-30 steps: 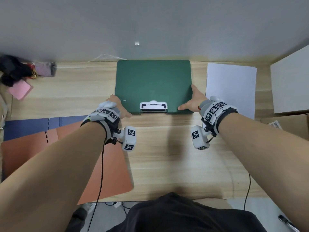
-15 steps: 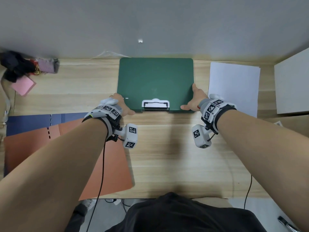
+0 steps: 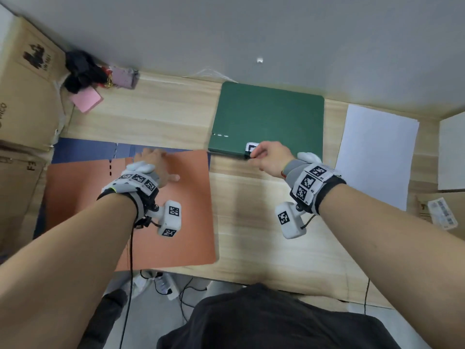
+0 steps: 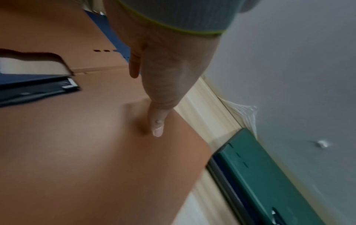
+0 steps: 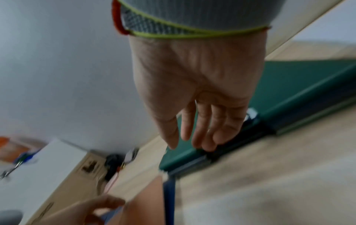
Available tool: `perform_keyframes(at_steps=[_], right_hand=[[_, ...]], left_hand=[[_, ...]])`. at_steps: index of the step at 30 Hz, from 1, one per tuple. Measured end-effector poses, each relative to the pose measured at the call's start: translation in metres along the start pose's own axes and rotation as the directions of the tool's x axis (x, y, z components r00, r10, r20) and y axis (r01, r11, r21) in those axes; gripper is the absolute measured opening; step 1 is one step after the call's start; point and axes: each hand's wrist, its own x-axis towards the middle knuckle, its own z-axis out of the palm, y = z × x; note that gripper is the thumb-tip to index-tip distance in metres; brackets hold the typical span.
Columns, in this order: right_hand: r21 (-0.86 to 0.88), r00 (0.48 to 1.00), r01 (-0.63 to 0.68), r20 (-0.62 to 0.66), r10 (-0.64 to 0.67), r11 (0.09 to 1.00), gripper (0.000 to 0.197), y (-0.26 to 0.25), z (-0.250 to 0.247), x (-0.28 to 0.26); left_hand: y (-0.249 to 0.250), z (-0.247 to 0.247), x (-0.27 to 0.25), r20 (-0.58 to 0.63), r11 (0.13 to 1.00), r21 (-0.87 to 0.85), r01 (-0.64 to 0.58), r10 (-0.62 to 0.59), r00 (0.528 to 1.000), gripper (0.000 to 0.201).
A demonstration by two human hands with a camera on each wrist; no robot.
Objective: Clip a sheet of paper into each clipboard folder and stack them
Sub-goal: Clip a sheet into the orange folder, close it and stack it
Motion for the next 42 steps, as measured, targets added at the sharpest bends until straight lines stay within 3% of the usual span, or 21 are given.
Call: perform_keyframes(at_steps=[2,6,7,9,11,13,16,20,25,29,34,39,42], right_hand=[[0.001,0.989,-0.031,0.143,0.031,1.0,0.019,-0.007,0.033,0.0],[0.033,0.942,-0.119,0.319,0.102,0.992,0.072,-0.013,0.106,-0.007],[0.048,0.929,-0.135,0.354,0.109,0.99,0.071,-0.015,0.123,-0.01],[0.099,0.91,-0.165,0.398,0.113,0.981,0.042,-0.017,0.149,-0.015],[0.12,0.926,-0.162,0.361,0.109,0.979,0.02,-0.017,0.156,-0.02],[0.135,0.947,-0.151,0.303,0.104,0.979,0.019,-0.013,0.166,-0.024],[0.101,0.933,-0.202,0.321,0.161,0.974,0.019,0.002,0.166,-0.027],[0.113,0.926,-0.343,0.205,0.316,0.933,0.025,0.053,0.126,-0.046],[0.14,0.856,-0.516,0.055,0.514,0.845,0.027,0.131,0.062,-0.068],[0.279,0.872,-0.472,0.01,0.489,0.837,0.02,0.17,0.027,-0.084],[0.306,0.879,-0.447,-0.025,0.476,0.841,0.01,0.191,0.006,-0.085],[0.22,0.856,-0.429,-0.212,0.472,0.876,0.035,0.211,-0.053,-0.089],[0.229,0.848,-0.391,-0.287,0.446,0.891,0.045,0.234,-0.087,-0.093]], left_hand=[[-0.016,0.015,-0.007,0.008,1.0,-0.002,-0.015,0.015,1.0,0.09],[-0.041,0.053,-0.027,0.02,0.976,-0.209,-0.062,0.067,0.998,0.091],[-0.046,0.062,-0.031,0.03,0.968,-0.24,-0.072,0.082,0.996,0.091],[-0.056,0.076,-0.037,0.028,0.959,-0.267,-0.101,0.113,0.993,0.09],[-0.054,0.082,-0.04,-0.028,0.944,-0.294,-0.149,0.147,0.989,0.086],[-0.059,0.084,-0.042,-0.07,0.923,-0.356,-0.145,0.128,0.989,0.078],[-0.057,0.079,-0.037,-0.117,0.902,-0.409,-0.138,0.099,0.988,0.069],[-0.03,0.067,-0.04,-0.126,0.898,-0.383,-0.215,0.18,0.975,0.067],[0.028,0.065,-0.055,-0.095,0.898,-0.296,-0.326,0.312,0.945,0.064],[0.082,0.071,-0.068,-0.012,0.889,-0.263,-0.374,0.385,0.923,0.06],[0.145,0.074,-0.088,0.062,0.857,-0.256,-0.446,0.475,0.878,0.056],[0.234,0.069,-0.107,0.057,0.801,-0.374,-0.468,0.523,0.85,0.044],[0.292,0.076,-0.116,0.112,0.776,-0.481,-0.407,0.515,0.85,0.047]])
